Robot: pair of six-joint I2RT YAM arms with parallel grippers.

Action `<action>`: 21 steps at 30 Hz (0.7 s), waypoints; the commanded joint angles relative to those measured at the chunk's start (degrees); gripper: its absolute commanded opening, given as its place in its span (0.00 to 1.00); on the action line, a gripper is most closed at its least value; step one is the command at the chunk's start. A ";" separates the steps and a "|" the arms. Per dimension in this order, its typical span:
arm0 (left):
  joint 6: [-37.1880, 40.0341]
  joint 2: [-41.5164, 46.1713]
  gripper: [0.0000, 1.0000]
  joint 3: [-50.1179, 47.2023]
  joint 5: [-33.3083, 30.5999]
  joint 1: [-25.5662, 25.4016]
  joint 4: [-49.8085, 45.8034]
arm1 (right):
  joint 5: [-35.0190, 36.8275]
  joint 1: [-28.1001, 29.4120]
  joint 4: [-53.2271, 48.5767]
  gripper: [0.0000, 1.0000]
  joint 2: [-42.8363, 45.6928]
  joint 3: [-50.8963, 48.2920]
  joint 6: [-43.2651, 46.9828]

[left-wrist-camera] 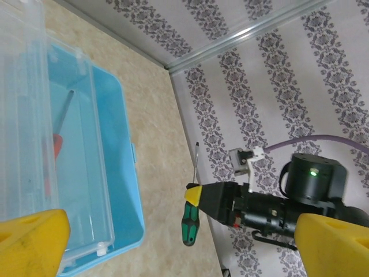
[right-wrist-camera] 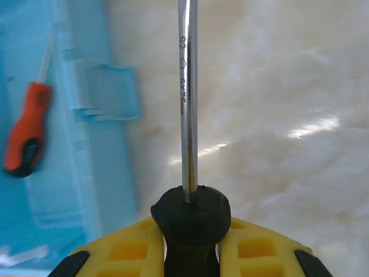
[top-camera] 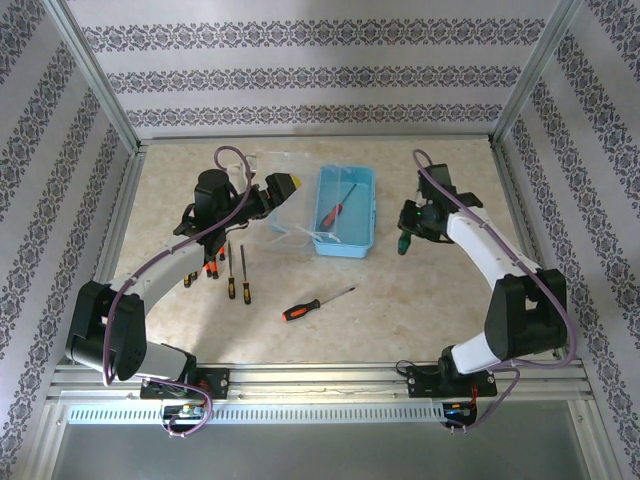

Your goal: Pack the tool kit

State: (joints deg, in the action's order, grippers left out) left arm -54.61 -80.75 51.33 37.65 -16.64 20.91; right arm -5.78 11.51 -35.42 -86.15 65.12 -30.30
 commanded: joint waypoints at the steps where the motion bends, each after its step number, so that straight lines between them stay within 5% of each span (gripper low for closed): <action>1: 2.41 0.96 1.00 1.56 -3.90 1.32 -5.74 | 0.60 4.87 -0.11 0.17 -4.91 5.23 -1.66; 7: 4.45 0.55 1.00 2.13 -5.61 3.76 -8.69 | 1.34 9.93 0.13 0.17 -14.79 16.31 -2.00; 21: 2.67 -0.11 1.00 2.16 -3.81 4.46 -6.84 | -0.23 9.02 1.25 0.16 -30.56 27.66 -1.84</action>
State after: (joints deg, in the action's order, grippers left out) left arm -52.27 -80.79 51.77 32.95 -12.67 13.89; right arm -5.39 20.73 -33.98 -115.42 90.45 -32.69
